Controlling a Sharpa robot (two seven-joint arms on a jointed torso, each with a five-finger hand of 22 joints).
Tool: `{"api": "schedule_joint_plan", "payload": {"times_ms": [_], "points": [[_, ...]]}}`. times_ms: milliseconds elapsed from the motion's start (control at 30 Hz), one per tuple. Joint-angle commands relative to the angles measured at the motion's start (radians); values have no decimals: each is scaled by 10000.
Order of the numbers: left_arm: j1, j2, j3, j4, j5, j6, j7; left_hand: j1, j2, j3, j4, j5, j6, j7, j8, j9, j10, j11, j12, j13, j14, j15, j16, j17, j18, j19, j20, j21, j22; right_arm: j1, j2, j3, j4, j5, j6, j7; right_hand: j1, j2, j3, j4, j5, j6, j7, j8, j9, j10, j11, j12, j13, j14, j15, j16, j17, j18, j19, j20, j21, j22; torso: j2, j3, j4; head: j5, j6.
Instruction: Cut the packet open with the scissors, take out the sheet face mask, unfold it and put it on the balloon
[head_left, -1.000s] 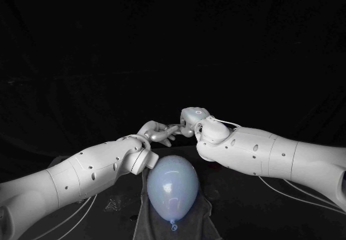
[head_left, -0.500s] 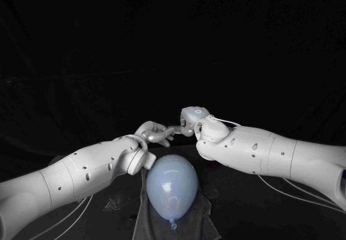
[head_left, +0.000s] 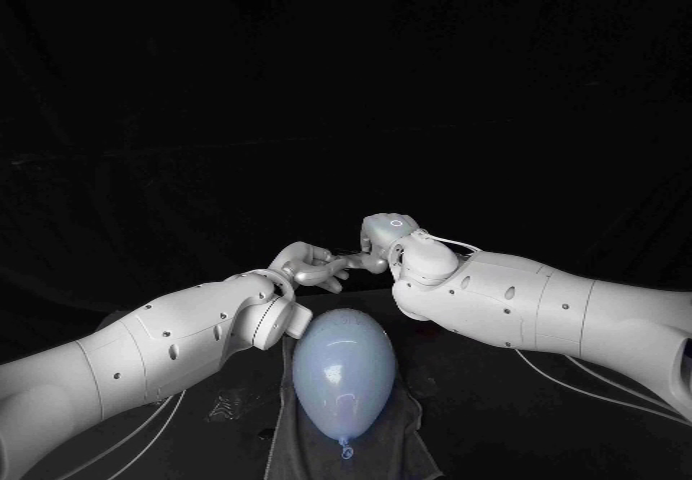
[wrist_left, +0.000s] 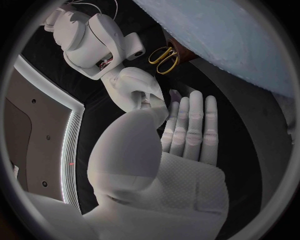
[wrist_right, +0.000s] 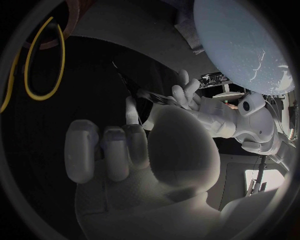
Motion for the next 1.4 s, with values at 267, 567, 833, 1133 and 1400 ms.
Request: {"api": "schedule_joint_plan", "payload": {"times_ms": [267,567,833,1133,1400], "points": [[19,28,16,27,289,191,577,114,227,569,-543,-23,505,-217,468,245,924,-205,-58,-137,120,-180,-127,-143,81,-191,-128,597,399,-2,-82,2,152,-4,82,-21,63,13,376,-297,69,138,-41,260,256,739,-57,53,2063,1062,-51,41,2626,-120,161,17,34,1603,2,8,-5,5,-19],[19,18,16,17,329,102,678,-149,227,796,-729,-18,592,-269,596,330,1265,-258,-247,-250,232,-224,-191,-222,47,-450,-168,1041,704,0,-282,2,478,258,-734,236,-322,-214,372,-162,65,-93,13,212,217,551,-8,-475,1749,1062,-26,41,2626,-36,-50,34,-307,1402,-4,2,-10,15,-32],[19,-14,15,19,367,-50,745,-240,247,948,-865,-18,628,-287,647,371,1407,-282,-344,-281,301,-249,-196,-246,45,-572,-193,1325,895,21,-680,2,919,869,-2280,1128,-712,-818,4,119,67,-1170,531,-571,-189,-91,406,-1956,890,917,301,-187,2052,206,-745,264,-1459,724,-4,1,-3,21,-18],[18,-85,14,1,457,-187,775,-328,240,1062,-956,-18,653,-287,682,407,1501,-289,-418,-291,344,-263,-195,-259,38,-692,-206,1550,1049,49,-1681,4,2237,1689,-3266,2177,-224,-1022,16,-70,65,-1583,856,-1164,-516,-564,699,-2760,405,803,561,-371,1669,367,-1191,533,-2265,289,-5,-3,-3,61,31],[18,-144,13,-30,568,-270,772,-401,226,1149,-1031,-19,674,-291,708,438,1579,-299,-474,-293,386,-276,-188,-266,38,-787,-214,1743,1180,73,-2765,6,3561,2400,-3206,3225,265,-1058,127,-380,80,-1568,931,-1374,-636,-593,765,-2670,430,832,629,-317,1795,350,-1110,625,-2186,372,-11,-5,-11,133,28]]}}
